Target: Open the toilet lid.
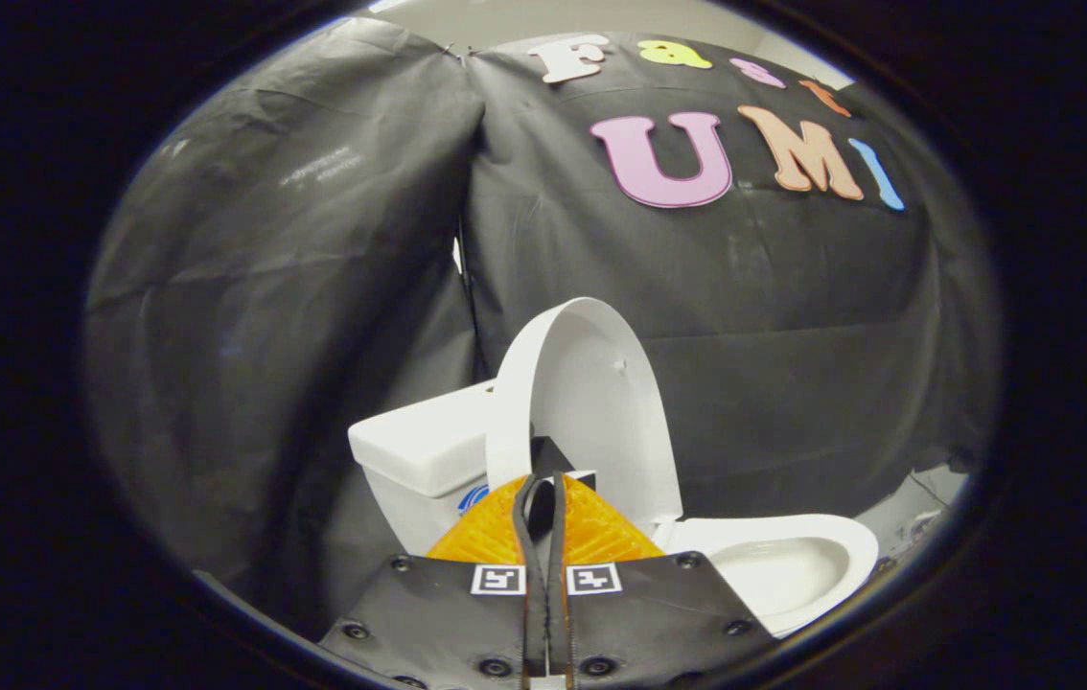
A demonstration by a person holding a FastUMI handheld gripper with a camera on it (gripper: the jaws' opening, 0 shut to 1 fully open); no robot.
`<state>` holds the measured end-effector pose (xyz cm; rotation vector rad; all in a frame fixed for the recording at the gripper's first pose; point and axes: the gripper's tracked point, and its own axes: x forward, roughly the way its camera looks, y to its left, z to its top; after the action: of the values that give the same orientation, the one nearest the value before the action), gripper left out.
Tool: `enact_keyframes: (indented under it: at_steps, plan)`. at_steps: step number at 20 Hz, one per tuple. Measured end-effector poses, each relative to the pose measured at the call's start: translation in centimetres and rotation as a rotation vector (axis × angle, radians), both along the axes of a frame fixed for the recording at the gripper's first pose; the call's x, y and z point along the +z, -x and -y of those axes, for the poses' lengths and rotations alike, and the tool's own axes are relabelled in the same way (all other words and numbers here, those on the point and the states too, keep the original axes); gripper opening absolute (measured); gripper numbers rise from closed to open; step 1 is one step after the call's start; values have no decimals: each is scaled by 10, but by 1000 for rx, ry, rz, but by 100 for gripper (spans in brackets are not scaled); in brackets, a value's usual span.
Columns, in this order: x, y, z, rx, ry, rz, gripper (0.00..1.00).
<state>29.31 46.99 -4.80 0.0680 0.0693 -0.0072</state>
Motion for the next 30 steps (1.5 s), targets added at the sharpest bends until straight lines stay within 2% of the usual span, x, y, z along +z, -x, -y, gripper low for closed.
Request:
enact_keyframes:
  at_steps: [6, 7, 11, 12, 15, 20, 24, 30]
  plan:
    - [-1, -3, -3, 5, -62, 3, 1]
    - [-2, -5, -9, 38, -64, 4, 2]
    - [-2, -4, -8, 40, -78, 1, 19]
    - [-2, -4, -12, 66, -87, -5, 23]
    - [0, -2, -11, 78, -127, 4, 36]
    - [38, 10, 2, 62, -71, 129, 59]
    - [52, 21, 15, 57, -108, 163, 78]
    - [92, 46, 89, -88, -133, 242, 78]
